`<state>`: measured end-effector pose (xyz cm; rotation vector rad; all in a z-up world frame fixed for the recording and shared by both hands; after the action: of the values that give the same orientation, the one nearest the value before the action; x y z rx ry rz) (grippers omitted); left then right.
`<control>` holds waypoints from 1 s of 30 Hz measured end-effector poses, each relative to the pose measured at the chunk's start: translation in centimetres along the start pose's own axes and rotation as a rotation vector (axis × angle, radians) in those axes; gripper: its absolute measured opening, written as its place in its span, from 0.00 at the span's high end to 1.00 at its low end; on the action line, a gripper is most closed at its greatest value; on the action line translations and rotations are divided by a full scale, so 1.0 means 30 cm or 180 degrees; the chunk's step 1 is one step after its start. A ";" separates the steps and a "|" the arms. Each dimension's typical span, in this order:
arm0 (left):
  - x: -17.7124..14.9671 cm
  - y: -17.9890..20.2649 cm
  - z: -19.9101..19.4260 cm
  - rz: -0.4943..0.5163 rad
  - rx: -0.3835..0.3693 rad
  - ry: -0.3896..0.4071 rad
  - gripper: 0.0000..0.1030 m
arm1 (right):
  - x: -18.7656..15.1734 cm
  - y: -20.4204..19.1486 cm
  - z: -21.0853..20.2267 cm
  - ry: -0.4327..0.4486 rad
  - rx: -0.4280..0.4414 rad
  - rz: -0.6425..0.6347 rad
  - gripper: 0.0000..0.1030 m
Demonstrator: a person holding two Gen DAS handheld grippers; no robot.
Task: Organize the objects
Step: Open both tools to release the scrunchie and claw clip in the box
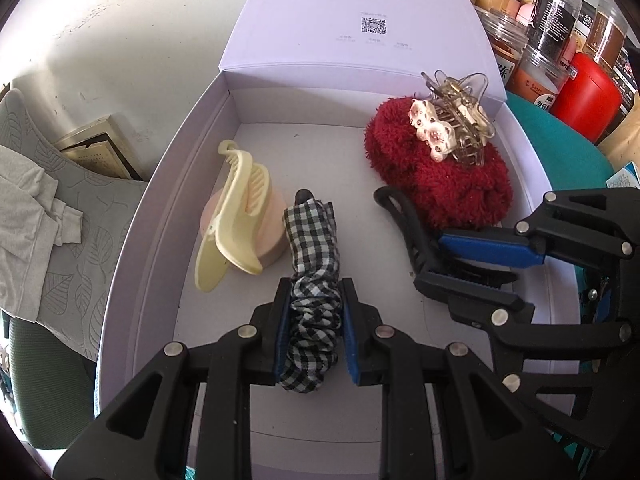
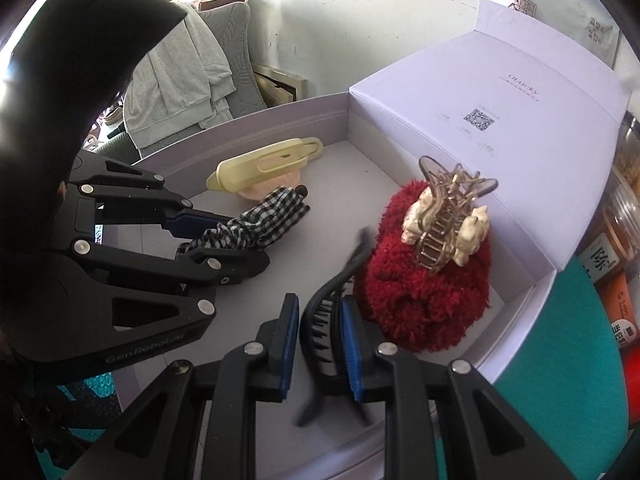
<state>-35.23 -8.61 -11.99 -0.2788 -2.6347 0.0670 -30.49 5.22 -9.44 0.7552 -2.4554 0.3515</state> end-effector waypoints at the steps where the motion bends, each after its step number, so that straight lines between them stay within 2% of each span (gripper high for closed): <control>1: 0.001 0.001 0.001 0.0000 0.0003 0.0001 0.80 | 0.000 0.001 0.000 -0.0001 -0.0005 0.0005 0.80; 12: -0.003 0.016 -0.007 0.0024 0.0001 -0.0006 0.79 | 0.004 0.005 -0.017 0.0020 -0.0050 0.0043 0.80; 18: 0.004 0.009 -0.042 0.0003 0.0038 0.0088 0.79 | 0.012 0.017 -0.048 0.0074 -0.0087 0.0069 0.80; 21: 0.017 0.012 -0.064 0.0047 0.0064 0.0162 0.65 | 0.016 0.025 -0.058 0.0083 -0.0147 0.0091 0.79; 22: 0.026 0.000 -0.063 0.0052 0.0089 0.0174 0.57 | 0.015 0.026 -0.064 0.0081 -0.0182 0.0102 0.75; 26: 0.026 -0.004 -0.099 0.0054 0.0312 0.0189 0.43 | 0.005 0.037 -0.088 0.0073 -0.0295 0.0094 0.60; 30: 0.031 -0.028 -0.118 -0.0023 0.0276 0.0197 0.40 | 0.005 0.048 -0.108 0.0108 -0.0306 0.0118 0.53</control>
<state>-34.50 -9.24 -8.37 -0.2379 -2.5636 0.1672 -30.07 7.57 -6.82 0.6588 -2.4380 0.2561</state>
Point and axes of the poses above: each gripper's, at about its wrist camera, not at the fingertips, and z roughly the way its jaws point, y to its right, x to its top, the point moved 5 cm from there along z, roughly the way its jaws point, and after that the axes turned 7 degrees about x, right-handed, at the moved point
